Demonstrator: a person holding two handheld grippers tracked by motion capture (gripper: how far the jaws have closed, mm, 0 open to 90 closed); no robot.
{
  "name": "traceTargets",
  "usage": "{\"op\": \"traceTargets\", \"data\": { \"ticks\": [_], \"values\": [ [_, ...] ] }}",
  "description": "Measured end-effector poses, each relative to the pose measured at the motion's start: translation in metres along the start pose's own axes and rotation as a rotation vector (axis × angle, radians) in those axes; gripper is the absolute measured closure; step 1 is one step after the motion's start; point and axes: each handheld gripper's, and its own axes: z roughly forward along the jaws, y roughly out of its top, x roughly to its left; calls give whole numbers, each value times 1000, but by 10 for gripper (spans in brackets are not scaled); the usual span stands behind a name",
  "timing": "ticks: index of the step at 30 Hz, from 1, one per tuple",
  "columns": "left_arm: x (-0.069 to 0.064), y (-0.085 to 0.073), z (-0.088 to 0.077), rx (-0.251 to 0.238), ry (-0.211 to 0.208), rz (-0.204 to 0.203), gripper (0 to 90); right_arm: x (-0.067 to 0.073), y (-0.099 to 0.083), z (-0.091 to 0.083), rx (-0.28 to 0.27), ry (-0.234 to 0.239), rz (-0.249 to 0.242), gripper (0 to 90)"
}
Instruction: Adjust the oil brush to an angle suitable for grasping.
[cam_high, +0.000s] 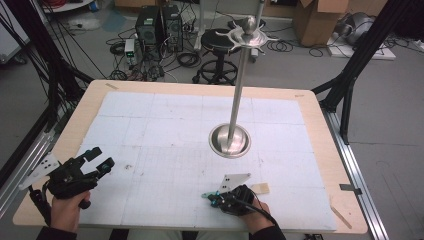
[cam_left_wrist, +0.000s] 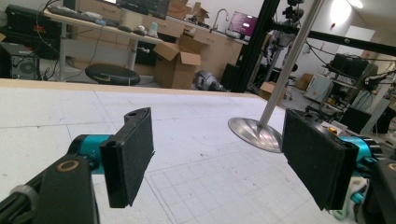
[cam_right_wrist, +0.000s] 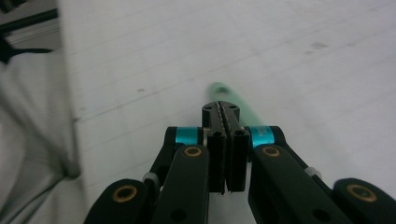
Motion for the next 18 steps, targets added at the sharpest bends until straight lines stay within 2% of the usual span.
{"op": "traceTargets", "data": {
  "ticks": [2,5,7,10,11,14,15,18],
  "values": [
    [0,0,0,1,-1,1,258,-9,0,0,-9,-50,39,892],
    [0,0,-1,-2,0,-1,259,-17,0,-1,-8,-120,53,891],
    [0,0,-1,-3,0,-2,259,-19,0,-1,-7,-137,60,891],
    [0,0,0,1,-5,5,258,-32,0,-1,-17,-216,114,891],
    [0,0,0,1,-5,5,258,-32,0,-1,-17,-216,114,891],
    [0,0,0,7,-7,8,258,-38,1,-1,-20,-268,145,891],
    [0,0,0,3,-4,7,258,-41,0,-4,-37,-269,164,890],
    [1,0,-1,2,-4,4,258,-41,-1,-17,-76,-300,174,890]
  ]
}}
